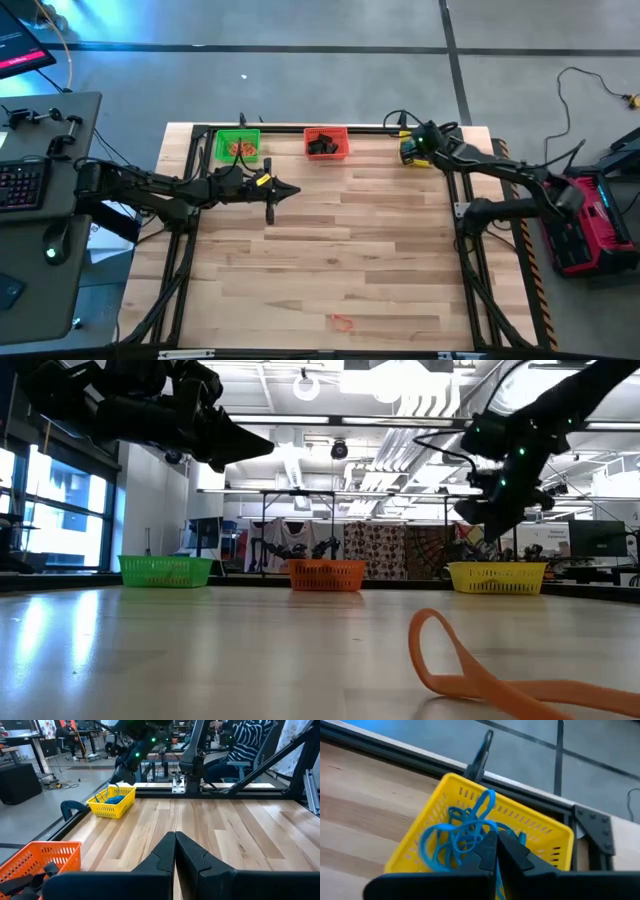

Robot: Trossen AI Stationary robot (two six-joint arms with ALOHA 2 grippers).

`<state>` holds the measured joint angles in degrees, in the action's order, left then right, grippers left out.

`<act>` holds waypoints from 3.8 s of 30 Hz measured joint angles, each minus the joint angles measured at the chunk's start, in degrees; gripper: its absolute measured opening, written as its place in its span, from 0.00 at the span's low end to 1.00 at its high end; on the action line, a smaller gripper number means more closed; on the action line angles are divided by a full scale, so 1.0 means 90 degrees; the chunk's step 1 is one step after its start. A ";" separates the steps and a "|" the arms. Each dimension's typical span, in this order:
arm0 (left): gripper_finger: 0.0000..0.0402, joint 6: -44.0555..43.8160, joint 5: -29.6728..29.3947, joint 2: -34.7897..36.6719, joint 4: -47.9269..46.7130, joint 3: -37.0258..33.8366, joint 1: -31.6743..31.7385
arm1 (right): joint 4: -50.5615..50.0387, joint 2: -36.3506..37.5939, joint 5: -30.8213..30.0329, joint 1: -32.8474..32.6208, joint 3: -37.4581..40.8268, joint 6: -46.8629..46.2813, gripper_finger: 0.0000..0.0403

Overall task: Sort rubber bands into baskets
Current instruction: Put the blue rubber band into the yellow bin, then put the orange rubber band into the green bin

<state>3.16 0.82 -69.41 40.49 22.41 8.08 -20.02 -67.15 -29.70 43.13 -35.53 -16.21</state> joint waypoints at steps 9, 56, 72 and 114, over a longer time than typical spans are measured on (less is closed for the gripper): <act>0.00 0.0002 -0.0002 0.0000 0.0002 0.0000 0.0000 | 0.0874 -0.0371 0.0487 0.0508 0.0290 -0.0034 0.00; 0.00 -0.0015 0.0000 0.0000 -0.0041 0.0001 0.0000 | -0.3388 -0.3408 0.1343 0.0978 -0.3580 0.0370 0.22; 0.00 -0.0019 0.0000 0.0000 -0.0110 0.0000 0.0000 | -0.2918 -0.3605 0.1249 0.1055 -0.3584 0.0352 0.13; 0.00 0.0036 0.0236 -0.0002 -0.0208 0.0003 -0.0279 | -0.3135 -0.0779 0.1528 -0.1685 -0.2183 -0.0104 0.00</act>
<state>3.49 2.95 -69.43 38.62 22.44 5.57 -48.24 -74.16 -15.95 27.96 -55.17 -17.15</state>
